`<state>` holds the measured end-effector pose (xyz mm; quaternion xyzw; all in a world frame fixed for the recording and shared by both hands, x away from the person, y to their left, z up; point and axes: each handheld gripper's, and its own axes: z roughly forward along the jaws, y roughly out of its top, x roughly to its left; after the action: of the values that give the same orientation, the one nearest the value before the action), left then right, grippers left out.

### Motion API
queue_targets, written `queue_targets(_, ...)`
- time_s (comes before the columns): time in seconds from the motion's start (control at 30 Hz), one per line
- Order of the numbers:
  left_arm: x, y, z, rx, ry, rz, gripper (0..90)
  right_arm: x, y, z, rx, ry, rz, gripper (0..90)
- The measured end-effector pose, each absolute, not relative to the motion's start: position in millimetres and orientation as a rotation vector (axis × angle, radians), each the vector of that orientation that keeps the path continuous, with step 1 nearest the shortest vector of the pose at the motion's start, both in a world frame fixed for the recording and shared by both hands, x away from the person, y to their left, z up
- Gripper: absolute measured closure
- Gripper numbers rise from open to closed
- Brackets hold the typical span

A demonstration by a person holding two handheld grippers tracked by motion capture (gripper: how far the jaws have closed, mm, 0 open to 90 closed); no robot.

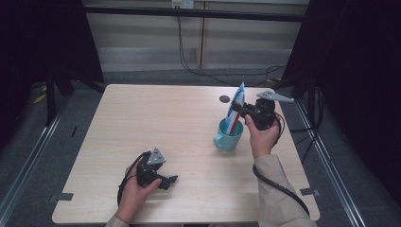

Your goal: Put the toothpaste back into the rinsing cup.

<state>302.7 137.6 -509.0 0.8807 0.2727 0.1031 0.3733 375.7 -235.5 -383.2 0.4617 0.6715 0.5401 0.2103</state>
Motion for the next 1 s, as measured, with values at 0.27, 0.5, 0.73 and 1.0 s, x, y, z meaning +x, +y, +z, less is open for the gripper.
queue_targets(0.27, 303, 138, -509, 2.258, 0.698, 0.268, 8.6, 375, -235, -396, 1.306, 1.876, 1.490, 72.8)
queue_targets(0.5, 303, 137, -509, 2.256, 0.699, 0.265, 8.7, 375, -230, -404, 1.308, 1.894, 1.477, 72.7)
queue_targets(0.73, 303, 138, -509, 2.257, 0.699, 0.265, 8.6, 375, -228, -411, 1.319, 1.891, 1.484, 72.6)
queue_targets(1.0, 303, 138, -509, 2.257, 0.699, 0.265, 8.7, 375, -228, -416, 1.325, 1.897, 1.479, 72.4)
